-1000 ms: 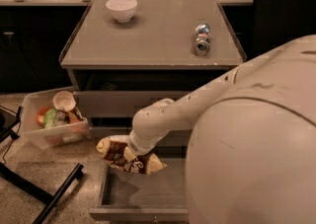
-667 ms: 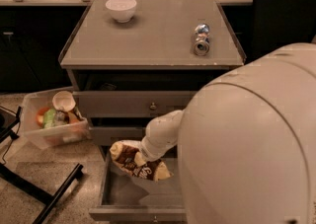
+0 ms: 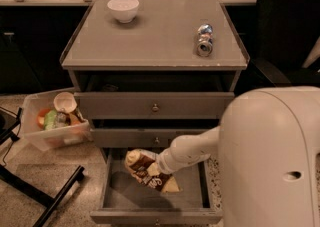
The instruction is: Place brown chip bag into bottom drawer
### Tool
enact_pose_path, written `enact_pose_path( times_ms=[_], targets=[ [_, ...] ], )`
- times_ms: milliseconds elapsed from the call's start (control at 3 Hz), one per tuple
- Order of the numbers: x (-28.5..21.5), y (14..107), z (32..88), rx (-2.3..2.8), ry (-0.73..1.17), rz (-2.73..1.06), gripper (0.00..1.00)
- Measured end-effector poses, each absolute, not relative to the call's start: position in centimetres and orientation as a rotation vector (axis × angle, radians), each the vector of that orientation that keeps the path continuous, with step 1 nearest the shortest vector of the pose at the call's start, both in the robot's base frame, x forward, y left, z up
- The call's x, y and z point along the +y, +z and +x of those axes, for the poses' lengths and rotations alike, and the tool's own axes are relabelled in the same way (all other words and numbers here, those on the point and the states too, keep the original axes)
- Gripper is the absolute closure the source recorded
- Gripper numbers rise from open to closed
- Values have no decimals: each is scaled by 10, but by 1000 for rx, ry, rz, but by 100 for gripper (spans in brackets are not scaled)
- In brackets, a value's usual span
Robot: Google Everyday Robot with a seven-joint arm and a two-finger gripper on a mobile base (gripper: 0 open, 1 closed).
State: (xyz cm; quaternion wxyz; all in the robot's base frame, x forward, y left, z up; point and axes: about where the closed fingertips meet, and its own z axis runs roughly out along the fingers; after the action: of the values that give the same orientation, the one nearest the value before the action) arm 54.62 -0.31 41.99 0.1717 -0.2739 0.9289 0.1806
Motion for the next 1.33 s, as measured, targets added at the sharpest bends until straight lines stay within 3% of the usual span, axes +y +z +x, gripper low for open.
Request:
enact_pose_path(
  times_ms=[667, 1333],
  targets=[
    [-66, 341, 576, 2636, 497, -497, 100],
    [-63, 260, 606, 2749, 503, -529, 100]
  ],
)
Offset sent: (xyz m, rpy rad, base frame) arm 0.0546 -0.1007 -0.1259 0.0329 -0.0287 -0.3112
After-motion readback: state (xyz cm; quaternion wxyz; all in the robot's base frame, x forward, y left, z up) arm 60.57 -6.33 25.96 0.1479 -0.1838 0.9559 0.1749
